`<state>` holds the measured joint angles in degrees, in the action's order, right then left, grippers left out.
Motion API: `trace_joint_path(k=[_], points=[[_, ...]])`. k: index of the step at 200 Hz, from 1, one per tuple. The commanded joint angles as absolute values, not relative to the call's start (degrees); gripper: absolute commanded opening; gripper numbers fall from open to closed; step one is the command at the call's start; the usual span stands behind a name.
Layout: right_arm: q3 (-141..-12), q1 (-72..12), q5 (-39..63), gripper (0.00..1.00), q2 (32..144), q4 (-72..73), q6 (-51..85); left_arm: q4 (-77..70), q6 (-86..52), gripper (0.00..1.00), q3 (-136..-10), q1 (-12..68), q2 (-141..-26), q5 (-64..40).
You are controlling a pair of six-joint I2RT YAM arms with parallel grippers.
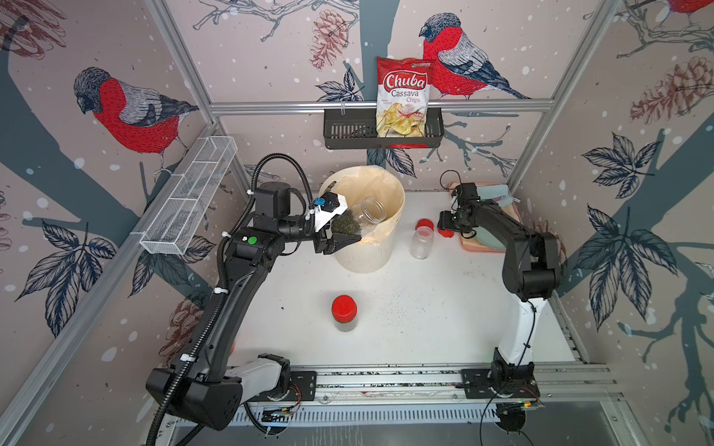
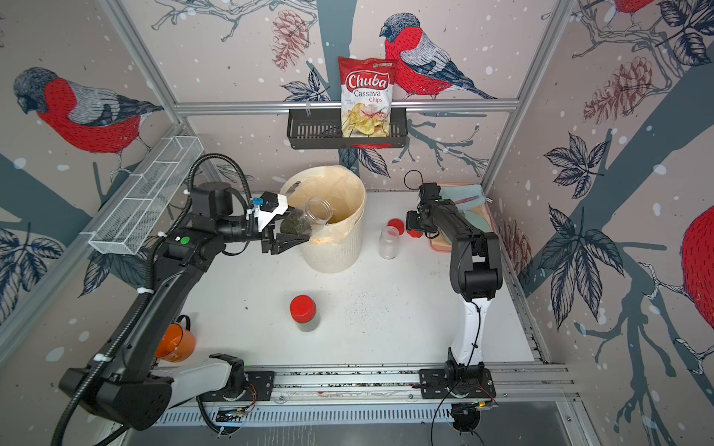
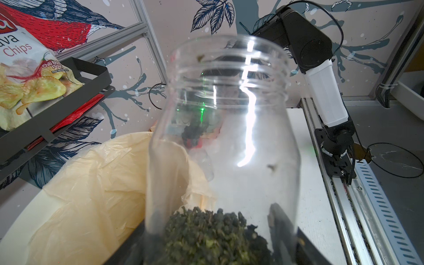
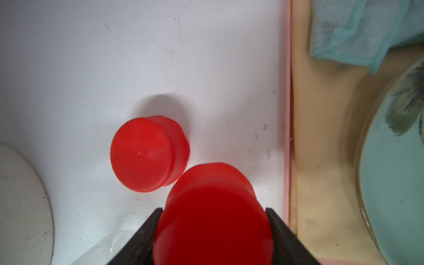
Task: Empty moldy tea leaves from jars
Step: Place the lid at the center of the board.
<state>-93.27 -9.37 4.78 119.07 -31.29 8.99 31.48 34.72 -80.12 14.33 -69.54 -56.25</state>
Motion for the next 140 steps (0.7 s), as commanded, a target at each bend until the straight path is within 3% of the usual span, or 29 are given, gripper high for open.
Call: trace_joint_path(k=[1,73,122,140], points=[[-93.93,-9.4,3.28,0.0,120.33,-31.03,9.65,28.5,34.37,0.64,-79.84,14.32,-69.0,-56.11],[-94.99,-9.49,0.61,0.04,123.59,-30.85,9.93,26.94,33.1,0.64,-79.25,14.32,-68.37,-54.24],[-94.74,-9.67,-0.19,0.18,124.28,-30.5,10.01,24.99,31.45,0.64,-79.01,14.32,-68.18,-52.03],[-94.62,-9.83,-0.18,0.3,124.35,-30.41,9.92,24.18,30.85,0.64,-79.09,14.33,-67.87,-50.37]])
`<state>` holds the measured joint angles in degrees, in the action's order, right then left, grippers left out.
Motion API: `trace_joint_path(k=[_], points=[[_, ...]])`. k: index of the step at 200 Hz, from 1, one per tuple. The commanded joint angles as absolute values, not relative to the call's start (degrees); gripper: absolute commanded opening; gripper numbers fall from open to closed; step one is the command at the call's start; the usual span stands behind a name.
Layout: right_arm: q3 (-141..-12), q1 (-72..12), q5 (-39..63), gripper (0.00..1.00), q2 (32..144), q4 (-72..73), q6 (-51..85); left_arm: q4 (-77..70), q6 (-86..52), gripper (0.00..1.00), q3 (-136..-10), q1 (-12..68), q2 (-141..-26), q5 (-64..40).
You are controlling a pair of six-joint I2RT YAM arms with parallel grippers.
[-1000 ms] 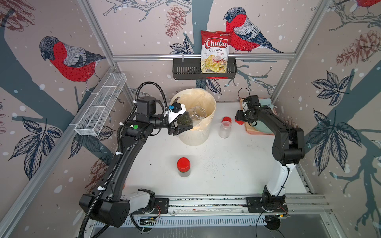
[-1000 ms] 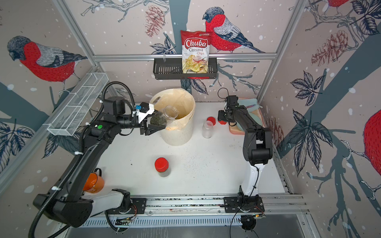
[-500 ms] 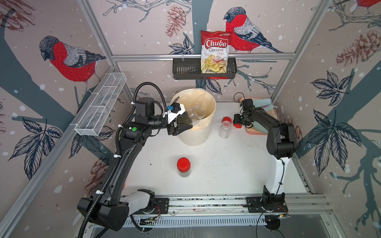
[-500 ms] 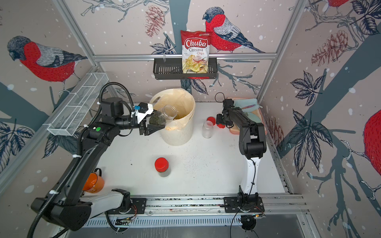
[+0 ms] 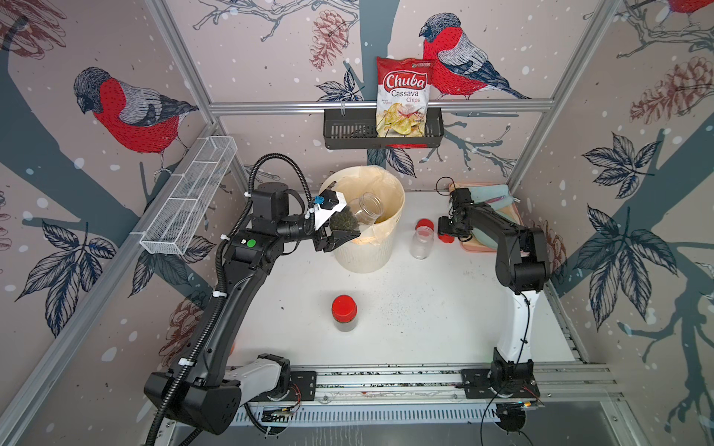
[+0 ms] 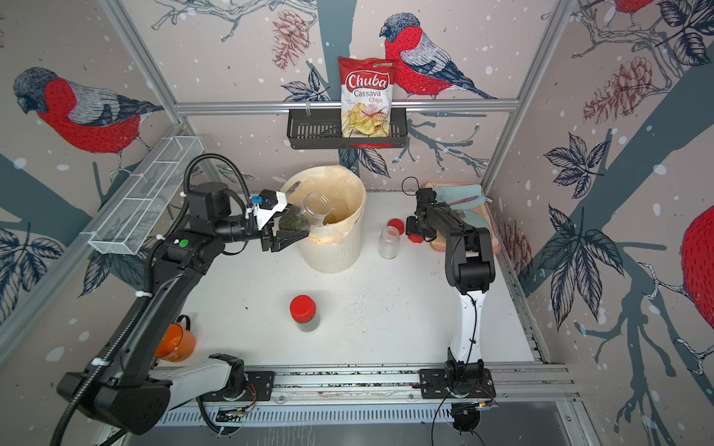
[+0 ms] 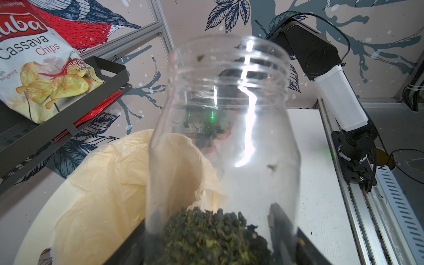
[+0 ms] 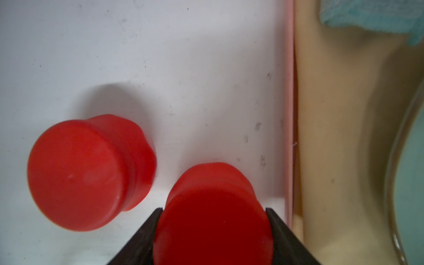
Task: Empty moldy tea leaves from jars
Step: Place the lid at the center of the board.
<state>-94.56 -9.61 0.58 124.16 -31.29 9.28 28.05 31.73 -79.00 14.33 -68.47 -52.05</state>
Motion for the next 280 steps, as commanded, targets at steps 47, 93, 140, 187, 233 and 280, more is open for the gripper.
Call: trace_joint_path(k=[47,93,140,187,233,280], points=[[-94.58,-10.11,-0.07,0.57,124.24,-30.45,9.84,23.72,30.15,0.64,-80.65,14.15,-68.19,-47.17],[-94.39,-10.11,0.17,0.7,123.85,-30.26,9.93,24.85,30.82,0.64,-82.63,13.5,-70.08,-45.68],[-94.12,-10.11,0.74,0.82,123.09,-29.98,10.02,29.37,31.99,0.64,-87.94,12.57,-74.33,-45.36],[-93.57,-10.02,1.08,0.85,121.32,-29.42,10.42,29.95,32.07,0.64,-91.07,12.48,-75.88,-41.04],[-89.91,-8.73,3.11,0.86,115.16,-26.67,11.93,29.41,32.76,0.65,-93.0,12.57,-76.82,-33.32],[-87.17,-8.09,4.84,0.87,110.77,-25.18,12.61,27.6,34.43,0.64,-92.85,13.37,-77.21,-27.09]])
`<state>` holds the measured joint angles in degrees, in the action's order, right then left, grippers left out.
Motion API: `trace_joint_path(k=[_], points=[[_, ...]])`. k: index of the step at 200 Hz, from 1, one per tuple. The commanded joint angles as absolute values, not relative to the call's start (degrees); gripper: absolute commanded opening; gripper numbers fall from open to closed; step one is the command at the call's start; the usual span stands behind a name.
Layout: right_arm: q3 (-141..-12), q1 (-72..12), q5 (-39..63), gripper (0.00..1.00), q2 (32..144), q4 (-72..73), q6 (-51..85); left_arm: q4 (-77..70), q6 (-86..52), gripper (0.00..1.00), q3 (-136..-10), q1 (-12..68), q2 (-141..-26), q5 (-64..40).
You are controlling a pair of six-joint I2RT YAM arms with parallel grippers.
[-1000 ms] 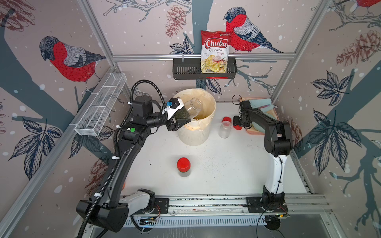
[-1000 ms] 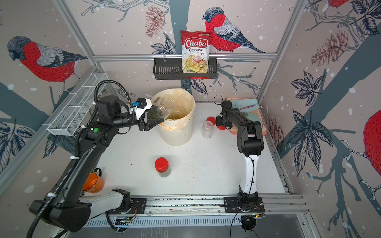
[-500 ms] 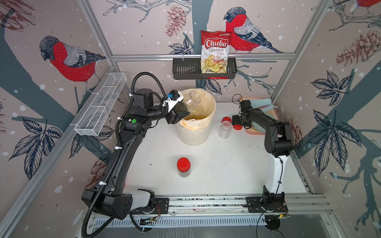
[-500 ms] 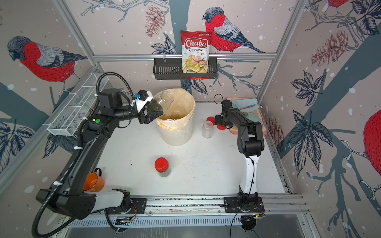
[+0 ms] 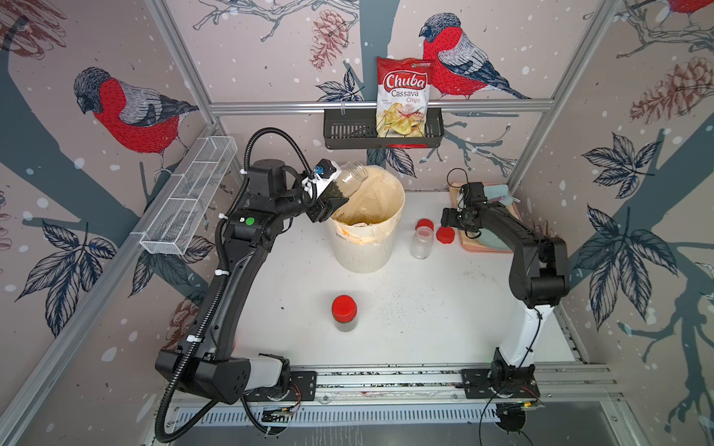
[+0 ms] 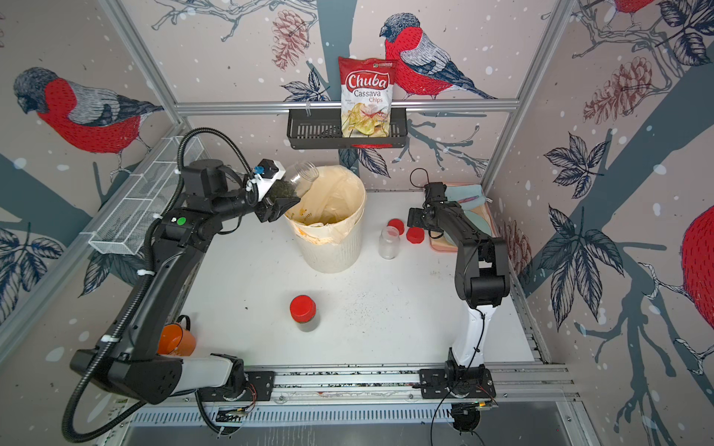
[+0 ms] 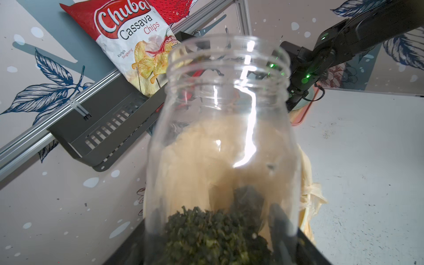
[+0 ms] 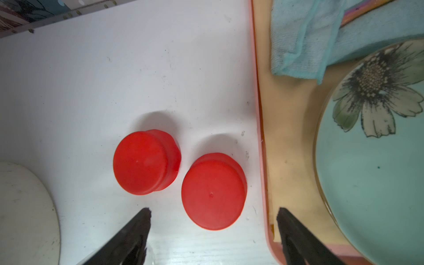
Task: Empty moldy tea leaves from jars
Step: Place the lid at the center of the board.
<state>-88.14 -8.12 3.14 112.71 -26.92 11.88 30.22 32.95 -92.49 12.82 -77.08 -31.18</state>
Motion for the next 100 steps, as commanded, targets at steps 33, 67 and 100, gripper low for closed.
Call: trace_joint_path(k=[33,67,100], points=[[-85.35,-8.0,5.83,0.88,107.14,-23.05,13.38,24.87,38.11,0.64,-90.76,17.71,-77.08,-14.01],[-83.41,-7.82,7.43,0.88,102.83,-20.92,14.17,23.85,42.7,0.63,-89.59,20.75,-76.67,-5.94],[-80.94,-7.01,9.78,0.89,97.82,-18.46,15.31,19.12,48.09,0.62,-85.97,22.65,-74.07,-1.31]])
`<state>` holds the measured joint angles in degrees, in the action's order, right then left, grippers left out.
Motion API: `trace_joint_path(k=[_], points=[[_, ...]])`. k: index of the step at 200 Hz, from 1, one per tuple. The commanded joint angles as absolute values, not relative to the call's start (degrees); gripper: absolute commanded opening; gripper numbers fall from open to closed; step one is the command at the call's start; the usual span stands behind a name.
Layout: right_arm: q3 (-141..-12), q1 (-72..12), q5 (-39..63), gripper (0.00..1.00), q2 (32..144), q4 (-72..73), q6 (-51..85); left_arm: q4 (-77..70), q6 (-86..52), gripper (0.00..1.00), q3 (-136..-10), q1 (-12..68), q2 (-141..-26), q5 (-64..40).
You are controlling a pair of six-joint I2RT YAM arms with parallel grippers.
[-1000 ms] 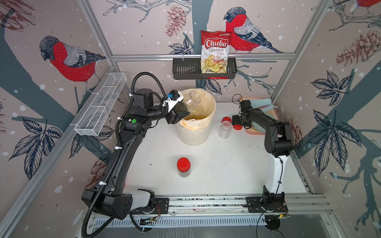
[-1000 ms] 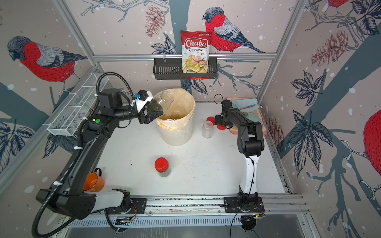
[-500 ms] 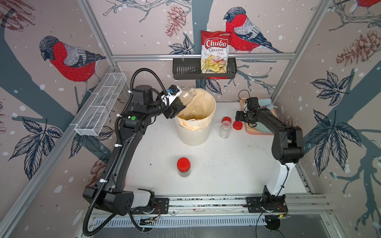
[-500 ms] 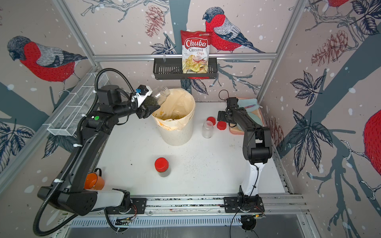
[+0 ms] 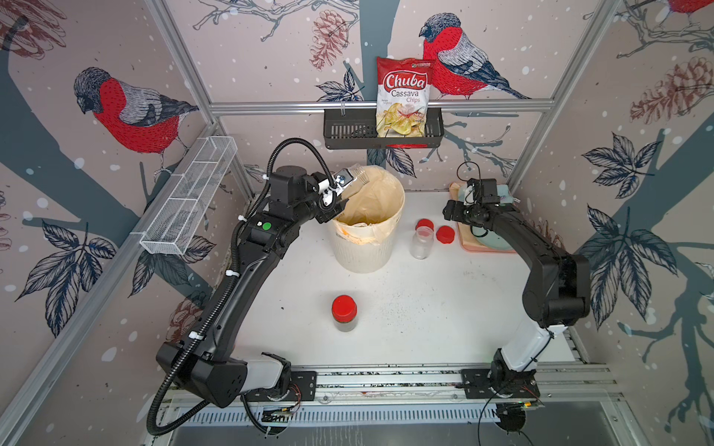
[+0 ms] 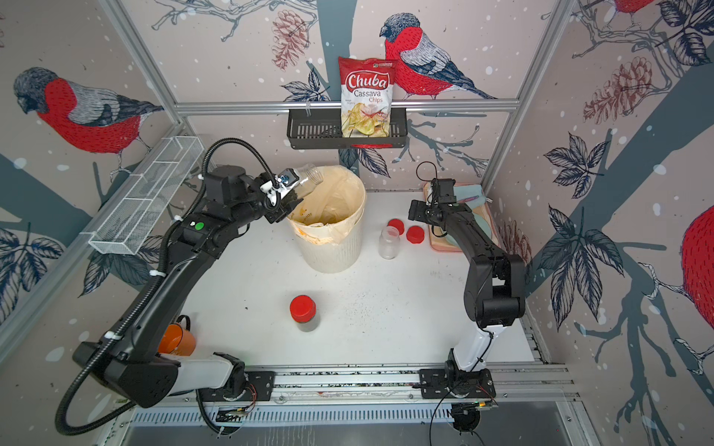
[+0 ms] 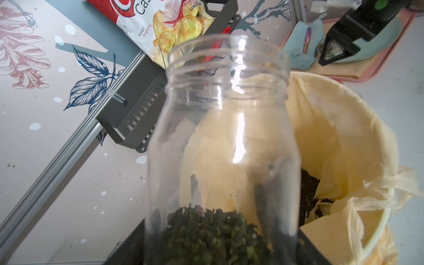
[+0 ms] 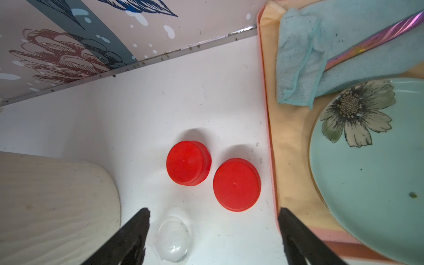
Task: Empty moldy tea leaves from jars
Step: Place the lid at the center of the board, then pour the moldy tea leaves from the jar into the trash bin.
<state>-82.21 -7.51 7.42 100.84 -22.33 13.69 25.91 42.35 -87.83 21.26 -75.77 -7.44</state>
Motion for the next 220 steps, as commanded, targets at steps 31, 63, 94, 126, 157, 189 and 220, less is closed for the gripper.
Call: trace_joint_path(k=[31,63,94,126,157,189,220], points=[[-79.22,-6.94,12.34,0.9,93.55,-16.9,16.21,18.16,53.82,0.62,-85.38,25.92,-75.01,7.42],[-78.08,-7.02,14.27,0.9,90.0,-16.1,16.87,15.4,62.23,0.61,-84.3,29.47,-77.73,19.71],[-76.7,-6.99,15.45,0.91,87.01,-15.12,17.3,12.05,68.07,0.6,-84.1,30.42,-79.33,26.35],[-75.88,-6.94,16.89,0.92,84.81,-14.49,17.74,6.53,75.1,0.6,-82.1,31.35,-78.42,28.13],[-74.3,-6.94,18.29,0.92,82.65,-13.5,18.28,4.92,80.19,0.6,-81.86,31.6,-78.48,28.77],[-72.87,-6.94,20.32,0.93,80.84,-12.37,19.12,4.6,83.77,0.7,-82.03,32.25,-79.26,30.75],[-71.97,-6.94,21.29,0.93,79.57,-11.46,19.5,6.44,87.52,0.65,-81.23,32.74,-78.3,28.04]])
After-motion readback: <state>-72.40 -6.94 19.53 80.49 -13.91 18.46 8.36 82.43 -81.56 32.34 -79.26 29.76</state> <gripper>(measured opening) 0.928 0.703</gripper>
